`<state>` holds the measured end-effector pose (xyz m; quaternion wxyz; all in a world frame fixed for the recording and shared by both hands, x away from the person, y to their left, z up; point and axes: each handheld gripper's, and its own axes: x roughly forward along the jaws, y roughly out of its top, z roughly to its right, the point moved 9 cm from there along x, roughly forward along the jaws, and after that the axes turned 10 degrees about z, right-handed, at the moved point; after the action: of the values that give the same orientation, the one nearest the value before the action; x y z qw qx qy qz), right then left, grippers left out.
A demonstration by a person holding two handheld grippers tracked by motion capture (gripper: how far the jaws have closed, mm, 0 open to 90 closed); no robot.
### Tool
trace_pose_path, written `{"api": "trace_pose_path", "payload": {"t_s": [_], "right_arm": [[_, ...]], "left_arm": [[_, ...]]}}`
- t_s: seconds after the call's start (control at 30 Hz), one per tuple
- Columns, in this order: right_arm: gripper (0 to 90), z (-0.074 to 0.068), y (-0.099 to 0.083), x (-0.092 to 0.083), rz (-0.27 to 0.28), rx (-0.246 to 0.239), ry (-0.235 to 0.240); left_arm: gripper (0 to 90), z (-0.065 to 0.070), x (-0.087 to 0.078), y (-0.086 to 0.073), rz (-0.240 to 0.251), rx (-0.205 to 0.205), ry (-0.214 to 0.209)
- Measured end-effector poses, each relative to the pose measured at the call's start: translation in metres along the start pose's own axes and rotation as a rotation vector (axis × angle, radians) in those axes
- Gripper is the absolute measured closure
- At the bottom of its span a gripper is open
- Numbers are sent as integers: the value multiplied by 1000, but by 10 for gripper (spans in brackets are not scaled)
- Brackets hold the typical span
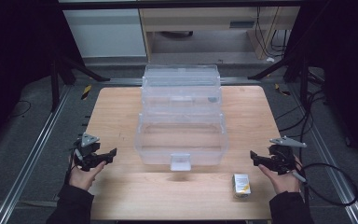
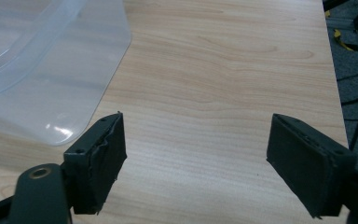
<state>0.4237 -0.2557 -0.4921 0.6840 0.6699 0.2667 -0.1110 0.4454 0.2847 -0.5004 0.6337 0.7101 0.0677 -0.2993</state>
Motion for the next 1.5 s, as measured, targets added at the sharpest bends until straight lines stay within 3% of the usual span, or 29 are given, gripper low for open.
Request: {"api": "trace_pose_path", "payload": {"t_s": [0.17, 0.37, 0.57, 0.83, 1.1, 1.2, 1.5], "right_arm": [[194, -16, 2, -7, -5, 8, 36], [191, -39, -3, -13, -21, -37, 73], [181, -55, -15, -18, -51, -52, 100], [201, -61, -32, -20, -104, -63, 112], [227, -74, -53, -20, -176, -82, 152], [297, -78, -61, -16, -218, -97, 156], [389, -80, -58, -9, -232, -132, 173]], "left_arm": [[276, -1, 1, -4, -21, 14, 9], [293, 0, 0, -4, -26, 14, 7], [286, 2, 2, -7, -46, 25, 5], [275, 2, 2, -7, -44, 22, 7], [281, 2, 3, -9, -52, 20, 2], [287, 3, 4, -10, -59, 21, -3], [291, 4, 6, -12, -67, 25, -9]]}}
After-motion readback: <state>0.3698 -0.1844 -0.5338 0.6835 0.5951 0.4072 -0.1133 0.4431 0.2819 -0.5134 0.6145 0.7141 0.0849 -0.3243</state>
